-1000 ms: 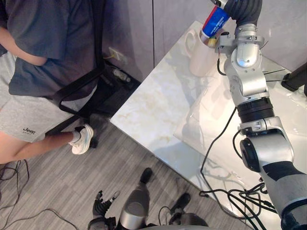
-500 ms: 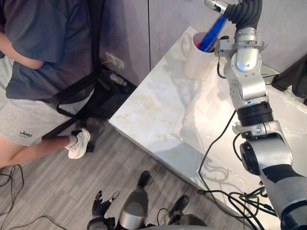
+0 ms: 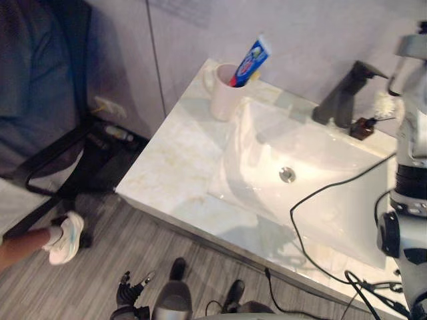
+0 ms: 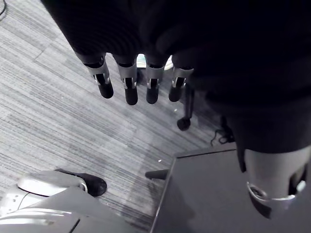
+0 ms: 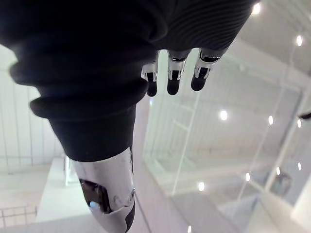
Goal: Organize washtable
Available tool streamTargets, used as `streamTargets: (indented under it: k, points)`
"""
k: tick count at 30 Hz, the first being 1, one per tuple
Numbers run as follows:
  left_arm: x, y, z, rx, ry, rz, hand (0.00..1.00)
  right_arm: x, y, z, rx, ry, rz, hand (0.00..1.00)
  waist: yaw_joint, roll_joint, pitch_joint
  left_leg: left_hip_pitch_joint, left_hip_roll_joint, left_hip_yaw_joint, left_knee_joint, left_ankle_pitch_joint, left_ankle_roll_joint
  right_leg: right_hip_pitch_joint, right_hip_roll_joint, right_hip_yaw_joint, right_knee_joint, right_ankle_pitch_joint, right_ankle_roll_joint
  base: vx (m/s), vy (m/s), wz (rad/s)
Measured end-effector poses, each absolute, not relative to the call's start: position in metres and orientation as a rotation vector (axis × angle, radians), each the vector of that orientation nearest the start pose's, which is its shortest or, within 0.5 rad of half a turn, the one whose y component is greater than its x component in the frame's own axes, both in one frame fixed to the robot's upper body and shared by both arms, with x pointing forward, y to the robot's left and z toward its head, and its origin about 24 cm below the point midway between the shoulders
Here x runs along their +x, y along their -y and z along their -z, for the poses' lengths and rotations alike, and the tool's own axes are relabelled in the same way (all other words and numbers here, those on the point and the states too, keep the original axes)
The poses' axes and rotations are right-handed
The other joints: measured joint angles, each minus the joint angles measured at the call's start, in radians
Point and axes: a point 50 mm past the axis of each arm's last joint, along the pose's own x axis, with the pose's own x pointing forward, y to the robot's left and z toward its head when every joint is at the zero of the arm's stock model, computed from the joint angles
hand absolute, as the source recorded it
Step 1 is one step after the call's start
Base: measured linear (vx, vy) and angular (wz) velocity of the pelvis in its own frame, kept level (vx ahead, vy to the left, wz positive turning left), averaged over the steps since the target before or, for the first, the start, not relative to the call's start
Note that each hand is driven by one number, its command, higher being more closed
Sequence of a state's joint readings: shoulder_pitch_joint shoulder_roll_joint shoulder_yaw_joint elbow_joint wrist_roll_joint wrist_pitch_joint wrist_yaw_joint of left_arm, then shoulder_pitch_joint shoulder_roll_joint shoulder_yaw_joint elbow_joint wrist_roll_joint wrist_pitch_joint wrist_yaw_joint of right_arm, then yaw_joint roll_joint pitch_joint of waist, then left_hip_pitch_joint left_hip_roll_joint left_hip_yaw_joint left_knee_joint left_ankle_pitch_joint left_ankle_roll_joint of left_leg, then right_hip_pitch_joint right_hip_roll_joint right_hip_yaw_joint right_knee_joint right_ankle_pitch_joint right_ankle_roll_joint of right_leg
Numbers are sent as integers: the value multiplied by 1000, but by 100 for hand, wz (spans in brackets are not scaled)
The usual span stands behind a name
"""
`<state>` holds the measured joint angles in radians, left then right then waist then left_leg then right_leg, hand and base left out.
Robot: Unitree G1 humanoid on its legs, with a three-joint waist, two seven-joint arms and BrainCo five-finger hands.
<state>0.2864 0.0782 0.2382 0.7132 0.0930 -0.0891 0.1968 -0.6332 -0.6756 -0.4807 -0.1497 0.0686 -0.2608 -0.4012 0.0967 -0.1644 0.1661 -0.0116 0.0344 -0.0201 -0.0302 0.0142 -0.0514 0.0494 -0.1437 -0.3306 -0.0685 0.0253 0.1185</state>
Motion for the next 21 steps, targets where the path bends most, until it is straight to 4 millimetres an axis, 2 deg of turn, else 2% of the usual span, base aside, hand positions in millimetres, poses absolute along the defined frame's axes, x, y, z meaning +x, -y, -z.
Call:
streamTargets:
  k: [2,4,5,7,8,9,10,12,13,15,16,18,19,20,21]
  points:
    - [76,-239,133,175,-912,-479,0,190,330,-324,-315,1260,878,0,-32,11,-20,10,0,6,-5,-2,1,-1,-1,10,3,0,0,-27,14,-25]
    - [70,-236,137,145,-942,-502,0,146,374,-288,-323,1163,1117,0,-75,34,-57,21,1,31,-12,-9,1,-9,0,38,3,0,1,-17,15,-35]
    - [67,-235,138,135,-952,-512,0,136,383,-275,-313,1125,1169,0,-86,39,-68,26,1,38,-17,-9,0,-11,0,45,3,-1,1,14,7,-43]
    - [61,-231,141,92,-971,-550,0,96,408,-213,-237,907,1380,0,-132,67,-103,43,3,62,-35,-9,2,-14,1,63,-1,-1,1,24,-2,-32]
    - [61,-230,141,75,-972,-565,0,86,409,-195,-222,839,1425,0,-144,69,-107,46,5,70,-35,-11,3,-14,1,64,-2,-2,1,28,-1,-35]
    - [62,-226,142,51,-969,-578,0,68,407,-160,-204,691,1486,0,-150,82,-114,59,11,94,-35,-16,4,-14,1,68,0,-3,-1,24,-9,-39]
    - [63,-225,142,47,-969,-577,0,60,405,-144,-197,615,1516,0,-151,90,-119,66,18,109,-33,-21,2,-13,0,68,1,-4,-3,23,-15,-56]
    - [66,-212,143,11,-962,-567,0,35,387,-83,-127,307,1588,0,-157,107,-129,90,33,148,-6,-49,-3,0,2,64,15,-10,-5,8,-23,-45]
    - [68,-210,143,10,-959,-558,0,32,381,-67,-104,227,1594,0,-160,107,-129,92,36,157,6,-56,-4,2,2,60,22,-14,-7,-9,-16,-30]
    - [72,-209,143,6,-957,-550,0,27,355,-7,38,-75,1565,0,-163,105,-129,96,54,179,40,-85,-11,-1,-1,51,55,-34,-5,-25,-8,-26]
    - [72,-207,143,5,-959,-543,0,27,349,7,71,-143,1548,0,-161,105,-128,97,56,186,43,-89,-12,-2,-1,50,67,-36,-5,-50,-1,-20]
    - [74,-202,144,6,-971,-516,0,32,320,59,185,-403,1412,0,-159,111,-124,107,64,193,49,-102,-9,-3,-4,50,102,-53,-14,-44,-9,-9]
    - [74,-200,144,4,-970,-506,0,34,308,75,220,-492,1343,0,-155,111,-124,113,64,194,48,-103,-8,-3,-6,49,109,-62,-8,0,0,0]
    - [76,-198,144,6,-969,-490,0,33,285,99,260,-635,1225,0,-140,121,-119,117,63,196,48,-106,-10,-3,-9,47,121,-67,-13,7,4,4]
    - [78,-196,144,7,-965,-473,0,34,269,113,281,-726,1129,0,-133,121,-120,117,63,196,47,-108,-11,-3,-11,42,126,-70,-14,17,9,13]
